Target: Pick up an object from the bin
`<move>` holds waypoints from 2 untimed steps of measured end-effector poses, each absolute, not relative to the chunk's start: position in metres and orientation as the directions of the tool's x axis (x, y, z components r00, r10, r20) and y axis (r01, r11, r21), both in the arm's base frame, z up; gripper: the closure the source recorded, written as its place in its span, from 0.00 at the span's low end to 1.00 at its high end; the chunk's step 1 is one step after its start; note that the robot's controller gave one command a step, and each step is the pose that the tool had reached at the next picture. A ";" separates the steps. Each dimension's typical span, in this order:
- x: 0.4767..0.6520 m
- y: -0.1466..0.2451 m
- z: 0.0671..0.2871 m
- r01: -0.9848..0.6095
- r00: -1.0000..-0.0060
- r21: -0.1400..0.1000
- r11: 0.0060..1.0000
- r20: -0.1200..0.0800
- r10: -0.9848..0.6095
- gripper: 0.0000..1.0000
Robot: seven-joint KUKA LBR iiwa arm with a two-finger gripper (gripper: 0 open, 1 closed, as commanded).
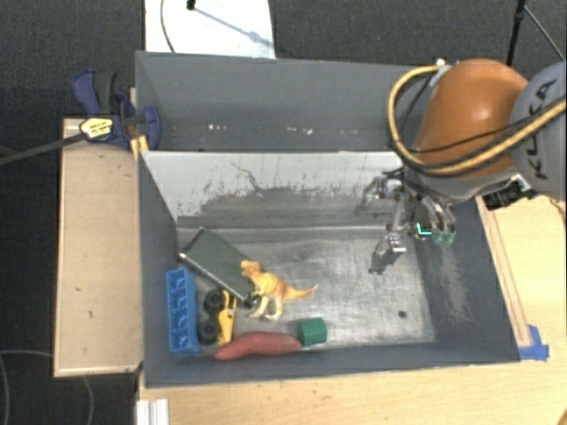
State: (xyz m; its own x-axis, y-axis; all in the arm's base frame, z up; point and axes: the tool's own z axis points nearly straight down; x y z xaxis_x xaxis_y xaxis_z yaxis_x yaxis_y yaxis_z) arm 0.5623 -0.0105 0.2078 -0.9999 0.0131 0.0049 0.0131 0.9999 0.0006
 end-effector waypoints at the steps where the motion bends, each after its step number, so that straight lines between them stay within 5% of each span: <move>1: 0.564 -0.011 0.213 0.013 -1.000 0.001 1.000 -0.004 0.013 0.00; 2: 0.550 0.031 0.145 -0.048 -0.999 0.000 0.999 -0.008 -0.048 0.00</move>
Offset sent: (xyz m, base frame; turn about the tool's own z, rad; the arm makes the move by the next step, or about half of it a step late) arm -0.0294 0.0870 -0.1378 -0.1141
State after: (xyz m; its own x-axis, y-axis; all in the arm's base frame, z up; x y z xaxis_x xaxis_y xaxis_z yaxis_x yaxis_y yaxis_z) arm 0.5502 0.0307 0.1453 -0.9988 -0.0483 -0.0078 -0.0483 0.9988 -0.0001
